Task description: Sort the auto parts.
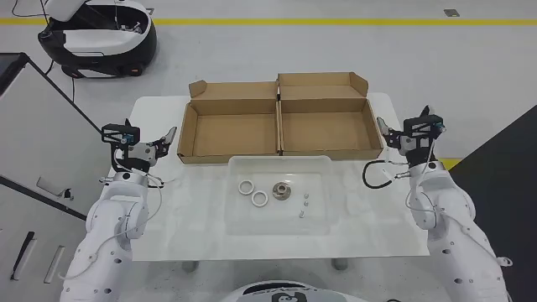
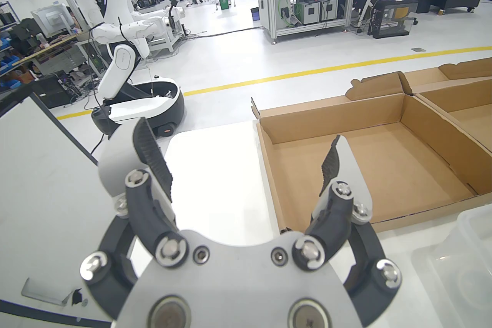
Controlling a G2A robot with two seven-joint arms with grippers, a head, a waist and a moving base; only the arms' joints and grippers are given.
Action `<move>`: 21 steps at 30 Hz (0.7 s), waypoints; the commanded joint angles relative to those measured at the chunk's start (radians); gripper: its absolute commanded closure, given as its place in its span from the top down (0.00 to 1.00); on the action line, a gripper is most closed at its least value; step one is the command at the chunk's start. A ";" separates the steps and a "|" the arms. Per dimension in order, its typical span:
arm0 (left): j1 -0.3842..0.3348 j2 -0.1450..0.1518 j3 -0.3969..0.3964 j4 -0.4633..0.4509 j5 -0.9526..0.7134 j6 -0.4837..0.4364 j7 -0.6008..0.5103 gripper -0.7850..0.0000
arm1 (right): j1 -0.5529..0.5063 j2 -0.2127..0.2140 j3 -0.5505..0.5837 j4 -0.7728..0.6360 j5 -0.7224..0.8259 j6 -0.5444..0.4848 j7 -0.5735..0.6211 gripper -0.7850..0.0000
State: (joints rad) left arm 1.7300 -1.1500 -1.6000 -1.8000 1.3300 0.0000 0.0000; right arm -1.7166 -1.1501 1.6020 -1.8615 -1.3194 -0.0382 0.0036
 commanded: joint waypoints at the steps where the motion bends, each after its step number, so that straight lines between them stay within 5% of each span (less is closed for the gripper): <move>1: 0.000 0.000 0.000 0.000 0.000 0.000 0.000 1.00 | 0.006 0.002 0.008 -0.040 0.005 -0.033 0.017 1.00; 10: 0.000 0.000 0.000 0.000 0.000 0.000 0.000 1.00 | 0.082 0.019 0.036 -0.204 0.082 -0.309 0.267 1.00; 21: 0.000 0.000 0.000 0.000 0.000 0.000 0.000 1.00 | 0.299 0.052 -0.004 -0.226 0.331 -0.650 0.731 1.00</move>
State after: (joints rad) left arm 1.7300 -1.1500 -1.6000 -1.8000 1.3300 0.0000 0.0000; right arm -1.4383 -1.1011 1.6068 -2.0887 -1.0167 -0.6696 0.6713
